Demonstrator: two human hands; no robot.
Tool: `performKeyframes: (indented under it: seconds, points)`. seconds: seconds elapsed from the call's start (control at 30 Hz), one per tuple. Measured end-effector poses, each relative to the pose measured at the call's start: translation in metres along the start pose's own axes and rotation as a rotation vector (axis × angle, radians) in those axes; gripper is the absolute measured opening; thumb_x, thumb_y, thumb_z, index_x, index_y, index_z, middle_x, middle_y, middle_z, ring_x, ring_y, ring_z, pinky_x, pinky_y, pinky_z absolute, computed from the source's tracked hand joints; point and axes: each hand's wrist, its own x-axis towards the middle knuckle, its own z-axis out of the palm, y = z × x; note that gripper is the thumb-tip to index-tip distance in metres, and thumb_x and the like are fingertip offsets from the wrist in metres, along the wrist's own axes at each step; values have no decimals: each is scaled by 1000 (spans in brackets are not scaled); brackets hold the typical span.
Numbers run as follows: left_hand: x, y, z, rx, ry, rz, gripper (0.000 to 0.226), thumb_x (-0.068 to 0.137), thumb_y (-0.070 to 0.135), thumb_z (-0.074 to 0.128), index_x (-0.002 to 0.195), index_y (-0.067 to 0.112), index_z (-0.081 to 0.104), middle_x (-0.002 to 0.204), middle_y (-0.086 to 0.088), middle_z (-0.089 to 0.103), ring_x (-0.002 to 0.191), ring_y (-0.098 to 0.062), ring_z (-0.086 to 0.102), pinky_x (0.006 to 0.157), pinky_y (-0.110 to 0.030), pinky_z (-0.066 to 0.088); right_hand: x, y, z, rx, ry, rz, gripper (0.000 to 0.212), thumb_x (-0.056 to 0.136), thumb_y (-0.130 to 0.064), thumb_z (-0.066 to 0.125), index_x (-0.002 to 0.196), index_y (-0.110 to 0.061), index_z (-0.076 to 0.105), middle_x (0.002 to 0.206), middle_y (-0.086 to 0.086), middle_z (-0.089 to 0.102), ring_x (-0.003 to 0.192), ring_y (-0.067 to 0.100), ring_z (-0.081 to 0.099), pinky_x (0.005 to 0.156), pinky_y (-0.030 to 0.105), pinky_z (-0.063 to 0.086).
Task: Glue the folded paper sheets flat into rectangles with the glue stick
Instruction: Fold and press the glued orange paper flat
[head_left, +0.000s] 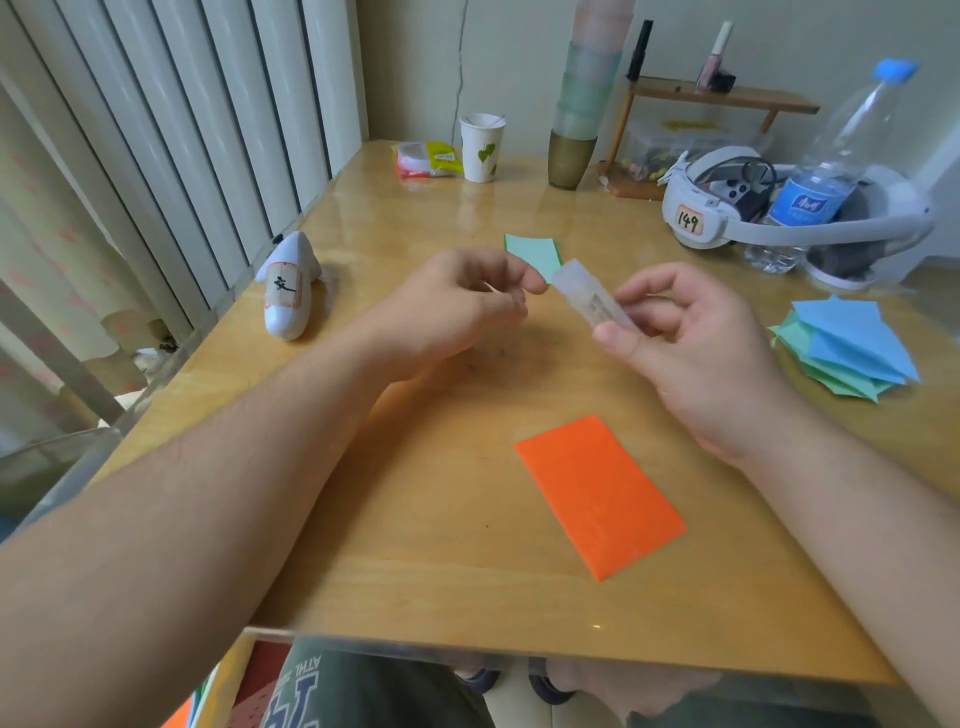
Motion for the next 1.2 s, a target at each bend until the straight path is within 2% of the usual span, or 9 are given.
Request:
performKeyframes:
  seconds: [0.1,0.2,0.33,0.43,0.57,0.8,0.9,1.0,1.2]
  points:
    - [-3,6,5,-138,-101,45,25,88,12,72,112,19,76,102,5,70,87,-5,64,80,-20,51,20,3,19,93,-27,84,25,93,-2,75,104,-21,65,100,2,81,87,13,73,79,32,57]
    - [-3,6,9,-107,-38,57,22,102,23,65,117,10,76,90,14,75,83,5,63,77,-11,45,35,3,35,28,-43,64,22,89,-6,80,100,-20,67,99,0,80,80,18,75,77,34,59]
    - [1,-4,4,-120,85,36,26,98,40,70,109,19,80,110,-4,79,108,-19,72,103,-39,53,43,5,33,-246,-131,41,13,90,-27,80,99,-32,73,101,-16,77,88,14,75,88,40,59]
    - [3,-7,2,-100,182,55,24,94,46,74,100,24,81,97,-9,77,84,-16,64,84,-37,51,42,3,6,-592,-339,90,15,97,-27,69,93,-40,75,91,-23,71,84,-1,64,81,28,50]
    - [3,-8,1,101,217,94,23,93,47,74,100,26,80,93,-14,73,72,-7,56,67,-26,46,24,-3,-14,-750,-610,121,34,85,-18,59,92,-47,75,101,-13,62,86,8,59,82,31,48]
    - [2,-10,-1,269,260,115,26,94,48,73,107,26,77,94,3,71,81,-4,59,73,-29,49,-7,-18,-22,-768,-617,139,36,61,-51,42,83,-38,67,94,-17,58,92,4,58,89,39,51]
    - [1,-12,-3,296,264,118,25,93,50,72,102,28,77,92,6,71,81,-4,60,73,-27,49,-21,-24,-32,-800,-624,128,42,64,-58,56,105,-49,61,108,-22,54,108,1,54,98,35,49]
    - [3,-14,-5,300,284,116,24,92,52,72,98,28,77,88,8,69,79,-5,58,70,-28,47,-40,-37,-36,-864,-759,126,86,65,-64,74,138,-70,30,141,-36,29,137,-7,30,111,24,33]
    - [1,-11,0,340,279,121,22,93,50,72,100,29,75,89,11,67,80,-2,57,72,-27,48,-66,-34,-27,-881,-777,-146,102,70,-55,81,146,-71,15,152,-35,10,148,-2,11,121,32,29]
